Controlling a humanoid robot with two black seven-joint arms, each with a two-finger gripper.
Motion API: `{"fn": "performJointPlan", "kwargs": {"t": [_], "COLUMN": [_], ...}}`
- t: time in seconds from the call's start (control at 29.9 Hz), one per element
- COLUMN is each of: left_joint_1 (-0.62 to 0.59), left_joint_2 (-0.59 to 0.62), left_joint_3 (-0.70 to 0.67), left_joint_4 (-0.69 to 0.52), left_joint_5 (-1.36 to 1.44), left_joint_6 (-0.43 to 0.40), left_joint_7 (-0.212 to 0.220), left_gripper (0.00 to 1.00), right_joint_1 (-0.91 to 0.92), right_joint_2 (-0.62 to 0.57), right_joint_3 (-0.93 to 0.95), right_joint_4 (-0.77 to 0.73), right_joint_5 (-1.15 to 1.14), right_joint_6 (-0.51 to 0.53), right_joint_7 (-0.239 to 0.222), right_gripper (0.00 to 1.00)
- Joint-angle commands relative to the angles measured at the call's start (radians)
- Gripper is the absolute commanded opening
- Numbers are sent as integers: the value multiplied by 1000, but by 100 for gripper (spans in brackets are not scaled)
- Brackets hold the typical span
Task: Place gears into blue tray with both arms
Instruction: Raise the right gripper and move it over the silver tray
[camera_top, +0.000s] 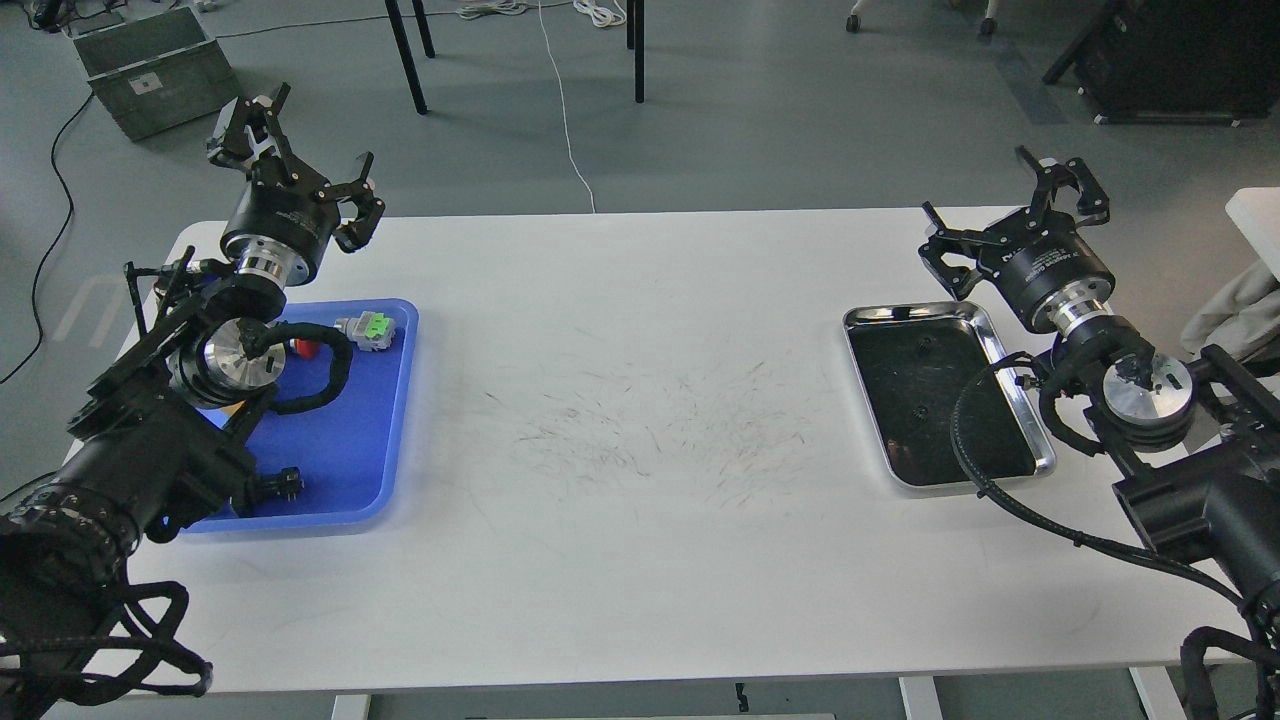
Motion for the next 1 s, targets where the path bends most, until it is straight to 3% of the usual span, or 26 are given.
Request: {"fn": "performJointPlan", "kwargs": {"t": [0.0, 0.7, 0.97], "left_joint_1": [2, -12, -4], "left_joint_2": [0, 13, 13], "left_joint_3": [0, 0, 0], "left_joint_4": [0, 37, 37], "left_joint_5": [2, 6, 5], "left_joint_6": [-1, 6, 8], "left_joint_7": [-2, 5, -2], "left_gripper": [98, 98, 98], "right_joint_1": [1, 15, 53], "right_joint_2": [7, 5, -24], "right_joint_3": [0, -21, -150], "right_joint_4": [-2, -22, -14], "right_joint_5": [0, -4, -9], "right_joint_6": [0, 26, 27], "right_joint_7": [0, 0, -1], "right_gripper": [99, 99, 99]}}
